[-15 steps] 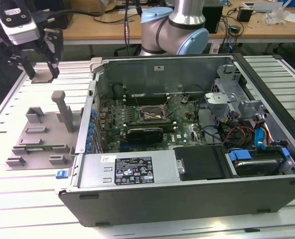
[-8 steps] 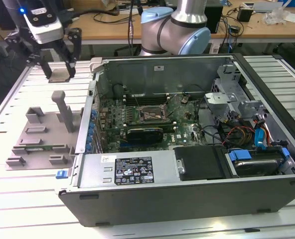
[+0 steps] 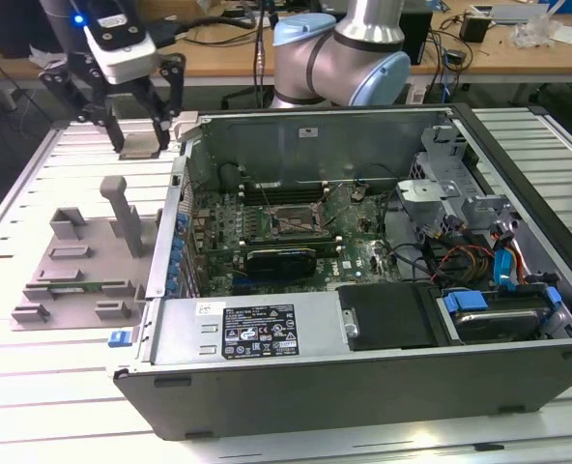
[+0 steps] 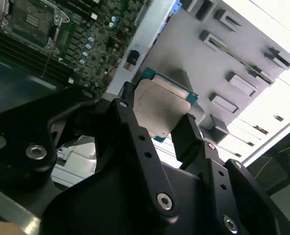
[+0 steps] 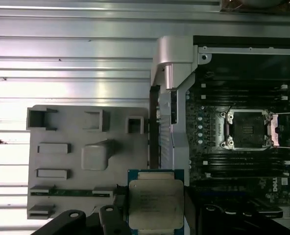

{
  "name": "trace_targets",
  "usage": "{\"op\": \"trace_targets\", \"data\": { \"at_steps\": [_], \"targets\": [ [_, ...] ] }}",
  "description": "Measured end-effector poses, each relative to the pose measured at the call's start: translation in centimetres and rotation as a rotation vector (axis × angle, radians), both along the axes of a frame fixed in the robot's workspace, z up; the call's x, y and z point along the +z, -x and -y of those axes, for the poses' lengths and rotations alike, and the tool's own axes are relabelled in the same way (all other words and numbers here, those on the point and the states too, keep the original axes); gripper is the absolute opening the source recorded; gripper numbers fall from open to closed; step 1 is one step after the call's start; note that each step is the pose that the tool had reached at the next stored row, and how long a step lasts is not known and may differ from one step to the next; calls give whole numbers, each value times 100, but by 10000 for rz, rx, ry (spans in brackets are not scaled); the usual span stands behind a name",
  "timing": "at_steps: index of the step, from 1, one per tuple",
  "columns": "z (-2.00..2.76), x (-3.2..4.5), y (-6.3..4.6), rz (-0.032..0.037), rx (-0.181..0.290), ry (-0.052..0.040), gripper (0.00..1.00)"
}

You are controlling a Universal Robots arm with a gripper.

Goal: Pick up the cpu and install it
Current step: 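Pick up the cpu and move it towards the insertion slot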

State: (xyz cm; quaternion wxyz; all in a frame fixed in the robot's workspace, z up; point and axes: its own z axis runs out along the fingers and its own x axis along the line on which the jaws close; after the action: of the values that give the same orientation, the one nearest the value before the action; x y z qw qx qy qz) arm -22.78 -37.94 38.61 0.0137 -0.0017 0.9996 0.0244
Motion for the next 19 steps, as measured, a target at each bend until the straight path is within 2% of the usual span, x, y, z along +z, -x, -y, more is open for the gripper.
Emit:
{"op": "trace_targets", "data": {
  "at_steps": [11, 19],
  "targets": [
    [0, 1, -408, -1, 2, 1, 55],
    [0, 0, -753, 0, 2, 1, 55]
  ]
}}
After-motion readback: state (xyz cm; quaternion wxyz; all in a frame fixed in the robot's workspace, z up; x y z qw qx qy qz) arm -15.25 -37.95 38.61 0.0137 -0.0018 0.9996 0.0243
